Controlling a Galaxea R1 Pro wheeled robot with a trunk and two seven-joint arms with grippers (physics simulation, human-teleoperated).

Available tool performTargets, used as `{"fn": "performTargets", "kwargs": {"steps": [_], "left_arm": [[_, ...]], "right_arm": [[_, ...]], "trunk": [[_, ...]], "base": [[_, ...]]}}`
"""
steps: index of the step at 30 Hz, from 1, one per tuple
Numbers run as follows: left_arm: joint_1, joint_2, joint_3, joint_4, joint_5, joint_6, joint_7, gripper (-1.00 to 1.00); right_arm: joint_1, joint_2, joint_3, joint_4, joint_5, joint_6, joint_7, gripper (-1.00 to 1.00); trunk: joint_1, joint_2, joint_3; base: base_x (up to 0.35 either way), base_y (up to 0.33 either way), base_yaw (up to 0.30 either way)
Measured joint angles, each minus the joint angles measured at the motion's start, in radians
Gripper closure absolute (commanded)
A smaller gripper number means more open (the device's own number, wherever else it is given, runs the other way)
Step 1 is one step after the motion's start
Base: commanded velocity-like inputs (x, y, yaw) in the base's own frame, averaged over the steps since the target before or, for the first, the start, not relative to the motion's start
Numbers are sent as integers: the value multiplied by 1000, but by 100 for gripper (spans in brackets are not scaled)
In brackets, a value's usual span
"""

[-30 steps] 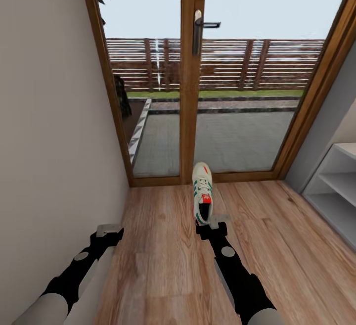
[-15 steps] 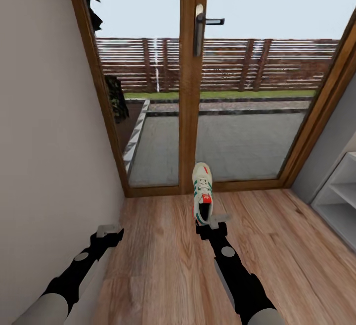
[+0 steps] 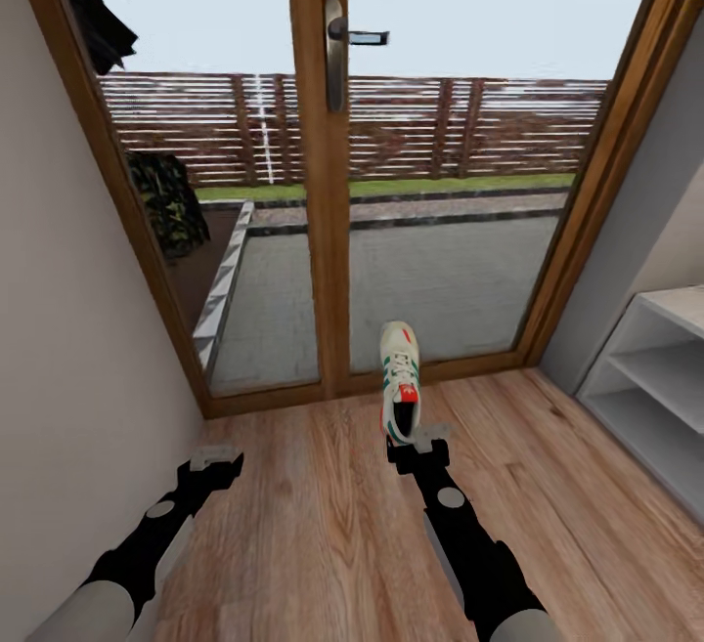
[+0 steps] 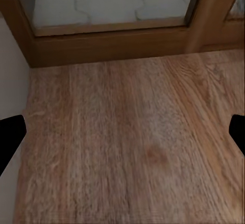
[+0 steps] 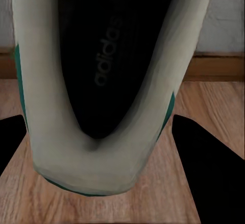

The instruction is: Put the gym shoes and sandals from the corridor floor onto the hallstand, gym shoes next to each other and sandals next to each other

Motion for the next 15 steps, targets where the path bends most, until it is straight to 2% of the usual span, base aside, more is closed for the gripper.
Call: {"fn": "performTargets", "kwargs": {"steps": [4,11,14,15], "left_arm": [[1,0,0,0,0,-1,-4,-100],[12,10,2,2,1,-3,-9,-100],[48,12,5,2,1,-5,-3,-100],[84,12,7,2,2,-7,2,-100]], "right_arm": [[0,0,1,4,0,0,0,100],[0,-2,0,12,2,-1,-2,100],[2,-9,-1,25,5,-1,-3,100],[4,-14,-3,50,5,-2,-4,100]], "trunk": [[0,0,0],[0,0,3],[0,0,5],[0,0,5]], "base": [[35,-10,-266],[251,-103,-276],[293,-121,-285],[317,-87,-288]]}}
